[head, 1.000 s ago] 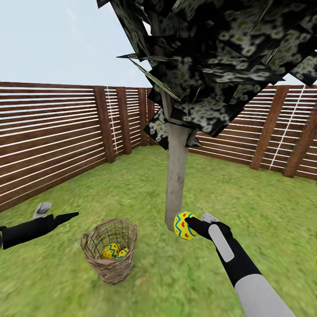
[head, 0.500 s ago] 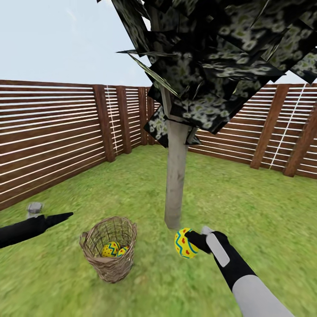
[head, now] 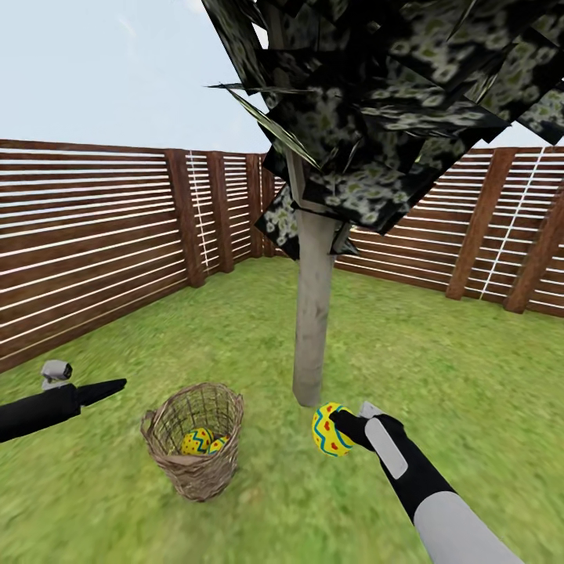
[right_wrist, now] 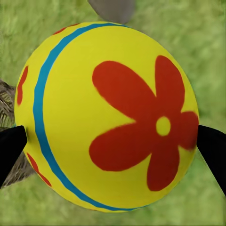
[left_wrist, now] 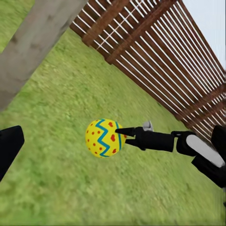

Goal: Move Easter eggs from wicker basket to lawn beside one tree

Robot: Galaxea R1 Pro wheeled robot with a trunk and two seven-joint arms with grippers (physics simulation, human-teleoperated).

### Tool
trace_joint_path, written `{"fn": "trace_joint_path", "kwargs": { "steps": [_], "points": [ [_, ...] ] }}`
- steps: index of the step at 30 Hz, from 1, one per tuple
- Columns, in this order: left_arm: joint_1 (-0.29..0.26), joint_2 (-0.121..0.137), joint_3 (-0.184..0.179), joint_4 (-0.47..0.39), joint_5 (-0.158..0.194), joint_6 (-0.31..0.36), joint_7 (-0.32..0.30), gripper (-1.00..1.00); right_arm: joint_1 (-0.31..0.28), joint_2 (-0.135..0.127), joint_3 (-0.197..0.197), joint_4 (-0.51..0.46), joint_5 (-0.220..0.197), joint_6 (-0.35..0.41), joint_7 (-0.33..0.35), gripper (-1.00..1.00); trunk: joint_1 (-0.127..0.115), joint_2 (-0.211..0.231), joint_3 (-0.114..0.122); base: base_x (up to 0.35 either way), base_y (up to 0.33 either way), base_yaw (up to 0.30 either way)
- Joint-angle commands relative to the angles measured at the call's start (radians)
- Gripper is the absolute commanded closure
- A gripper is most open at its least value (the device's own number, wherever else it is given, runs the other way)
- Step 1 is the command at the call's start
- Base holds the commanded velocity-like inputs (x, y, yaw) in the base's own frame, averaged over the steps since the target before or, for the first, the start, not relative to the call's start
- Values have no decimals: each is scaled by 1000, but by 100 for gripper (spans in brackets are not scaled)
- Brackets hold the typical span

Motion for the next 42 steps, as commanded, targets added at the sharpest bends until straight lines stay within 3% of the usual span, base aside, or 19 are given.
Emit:
{"fn": "trace_joint_path", "kwargs": {
  "steps": [1, 6, 20, 27, 42],
  "points": [
    [-1, 0, -1, 0, -1, 11, -8, -100, -1, 2, 6, -2, -10, 0, -10, 100, 4, -8, -4, 0, 0, 0],
    [-1, 0, -4, 0, 0, 11, -12, -100, -1, 3, 9, 0, -9, -1, -10, 100, 23, -43, -20, 0, 0, 0],
    [-1, 0, -4, -6, 0, 8, -13, -100, 7, -4, 9, -1, -11, -104, 6, 100, 77, -141, -64, 0, 0, 0],
    [-1, -1, -3, -44, -2, 8, -71, -100, 7, -5, 9, 4, -10, -110, 30, 100, 77, -141, -64, 0, -9, 0],
    [-1, -11, -4, -49, -8, 4, -71, -100, 7, -5, 9, 7, -9, -110, 30, 100, 77, -141, -65, 44, -202, 149]
  ]
}}
